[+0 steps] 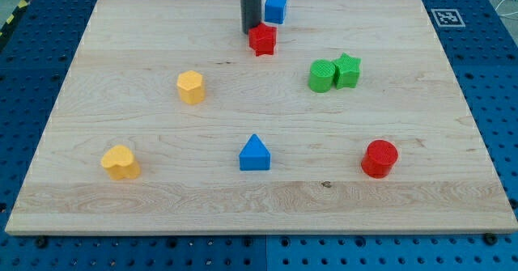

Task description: Move red star closer to red circle

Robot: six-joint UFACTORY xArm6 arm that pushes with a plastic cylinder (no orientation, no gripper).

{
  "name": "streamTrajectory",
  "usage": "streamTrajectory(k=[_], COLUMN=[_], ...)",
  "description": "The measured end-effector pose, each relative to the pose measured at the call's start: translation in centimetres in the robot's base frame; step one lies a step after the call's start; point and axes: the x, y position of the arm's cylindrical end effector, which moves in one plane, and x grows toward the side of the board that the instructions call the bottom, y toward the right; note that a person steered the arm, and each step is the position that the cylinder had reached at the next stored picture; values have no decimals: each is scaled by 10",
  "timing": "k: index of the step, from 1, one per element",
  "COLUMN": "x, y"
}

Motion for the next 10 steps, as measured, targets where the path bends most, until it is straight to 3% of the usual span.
streamTrajectory(k=[2, 7, 9, 10], x=[25, 110, 112, 145], y=[45, -42, 19, 35])
